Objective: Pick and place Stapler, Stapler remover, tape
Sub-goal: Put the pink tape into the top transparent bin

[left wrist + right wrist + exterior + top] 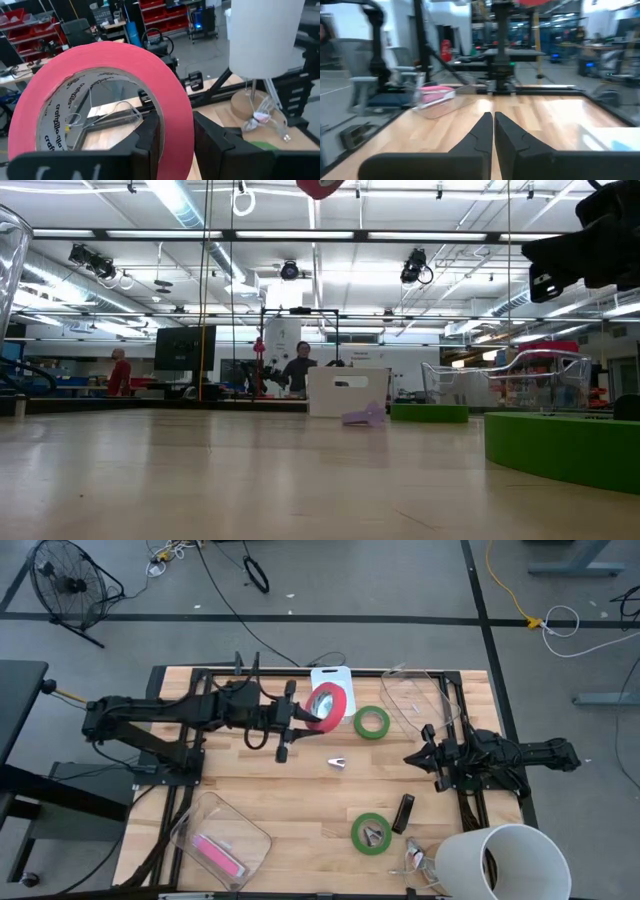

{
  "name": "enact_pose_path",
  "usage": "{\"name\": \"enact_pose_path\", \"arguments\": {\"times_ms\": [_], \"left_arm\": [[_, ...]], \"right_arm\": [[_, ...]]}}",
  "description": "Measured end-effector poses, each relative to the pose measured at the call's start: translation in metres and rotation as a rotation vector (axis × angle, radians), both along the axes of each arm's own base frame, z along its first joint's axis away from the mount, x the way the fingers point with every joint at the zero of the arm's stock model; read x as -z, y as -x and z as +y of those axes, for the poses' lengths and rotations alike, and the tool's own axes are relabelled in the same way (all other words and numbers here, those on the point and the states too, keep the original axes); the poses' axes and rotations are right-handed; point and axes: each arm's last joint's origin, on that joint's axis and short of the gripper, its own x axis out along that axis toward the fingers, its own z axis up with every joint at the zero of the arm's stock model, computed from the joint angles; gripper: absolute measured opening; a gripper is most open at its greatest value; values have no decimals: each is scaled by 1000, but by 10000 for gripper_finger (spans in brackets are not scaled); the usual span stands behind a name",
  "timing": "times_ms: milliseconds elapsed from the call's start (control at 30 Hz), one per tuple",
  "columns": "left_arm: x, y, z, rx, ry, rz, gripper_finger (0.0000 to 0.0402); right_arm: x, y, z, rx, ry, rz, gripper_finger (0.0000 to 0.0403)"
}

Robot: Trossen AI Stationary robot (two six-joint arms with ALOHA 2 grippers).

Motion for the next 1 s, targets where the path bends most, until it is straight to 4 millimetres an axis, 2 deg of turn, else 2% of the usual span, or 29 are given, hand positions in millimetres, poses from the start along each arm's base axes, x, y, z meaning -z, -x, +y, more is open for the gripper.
{"name": "enact_pose_path", "arguments": {"times_ms": [233,467,633,733,1000], "left_arm": [[-6,4,1,-16,34,-35,94],[-12,5,3,-26,82,-89,93],[-14,5,8,-44,106,-109,93],[-13,5,10,-52,138,-106,92],[-13,5,11,-57,158,-107,92]], "right_arm": [[-2,0,-4,131,-7,-15,20],[-4,0,-4,129,-27,-43,20],[-9,1,-2,56,-145,-84,20],[-14,2,-3,95,-180,-137,20],[-32,8,-9,209,-418,-344,20]]}}
